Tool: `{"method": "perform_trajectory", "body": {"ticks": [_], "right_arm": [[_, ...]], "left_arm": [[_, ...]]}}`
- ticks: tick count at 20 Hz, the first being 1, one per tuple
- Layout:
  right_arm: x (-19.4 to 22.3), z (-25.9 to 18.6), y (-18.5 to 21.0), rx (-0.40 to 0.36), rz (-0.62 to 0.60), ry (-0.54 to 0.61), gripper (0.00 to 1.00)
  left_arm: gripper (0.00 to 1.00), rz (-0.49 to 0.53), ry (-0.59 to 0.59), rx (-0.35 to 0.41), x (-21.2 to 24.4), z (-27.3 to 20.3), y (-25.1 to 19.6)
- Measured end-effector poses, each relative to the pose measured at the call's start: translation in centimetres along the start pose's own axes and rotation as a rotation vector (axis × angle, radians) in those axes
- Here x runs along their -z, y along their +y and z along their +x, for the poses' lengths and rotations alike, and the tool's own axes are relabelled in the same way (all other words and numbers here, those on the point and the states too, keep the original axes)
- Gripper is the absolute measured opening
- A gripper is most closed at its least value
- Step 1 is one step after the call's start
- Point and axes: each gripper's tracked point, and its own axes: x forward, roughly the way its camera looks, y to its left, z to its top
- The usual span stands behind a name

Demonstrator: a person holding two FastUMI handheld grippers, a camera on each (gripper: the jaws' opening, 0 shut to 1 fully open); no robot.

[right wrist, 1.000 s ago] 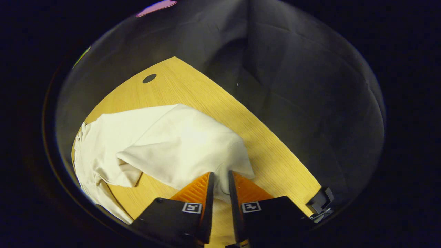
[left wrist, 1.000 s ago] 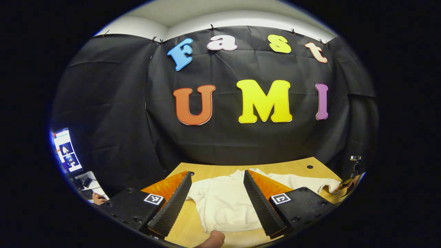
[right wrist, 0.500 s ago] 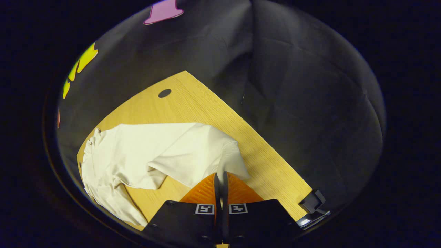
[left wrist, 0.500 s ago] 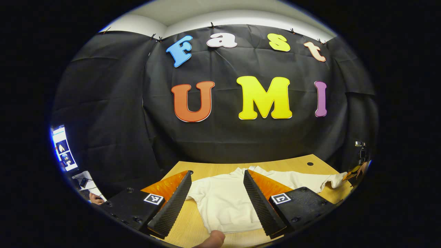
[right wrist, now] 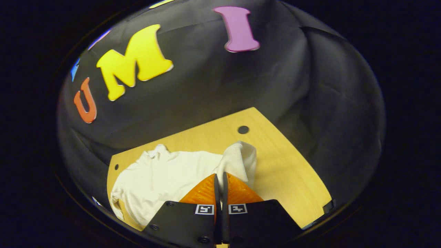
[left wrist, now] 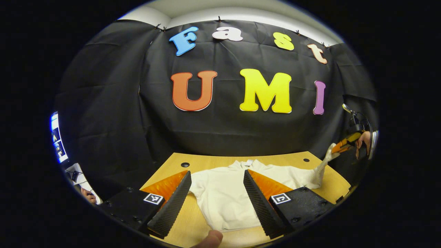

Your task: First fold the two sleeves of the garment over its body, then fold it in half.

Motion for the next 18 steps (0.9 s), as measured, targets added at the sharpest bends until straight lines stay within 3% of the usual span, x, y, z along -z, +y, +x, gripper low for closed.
{"method": "perform_trajectory", "body": {"ticks": [2,6,10,14,18], "right_arm": [[0.0,0.4,6.7,-0.084,-0.044,0.0,0.0],[2.2,2.0,18.1,-0.182,-0.152,0.016,0.0],[9.1,5.6,29.6,-0.284,-0.245,0.119,0.0],[16.1,8.9,37.5,-0.345,-0.324,0.241,0.0],[22.7,12.2,41.8,-0.328,-0.44,0.329,0.01]], "left_arm": [[0.98,-0.003,0.019,-0.003,1.1,0.0,1.7],[0.98,-0.011,0.062,-0.033,2.9,-0.1,5.9],[0.98,-0.004,0.074,-0.046,4.4,-0.4,9.0],[0.98,0.015,0.096,-0.067,5.7,-1.0,11.5],[0.97,0.006,0.104,-0.086,6.3,-1.3,13.4]]}}
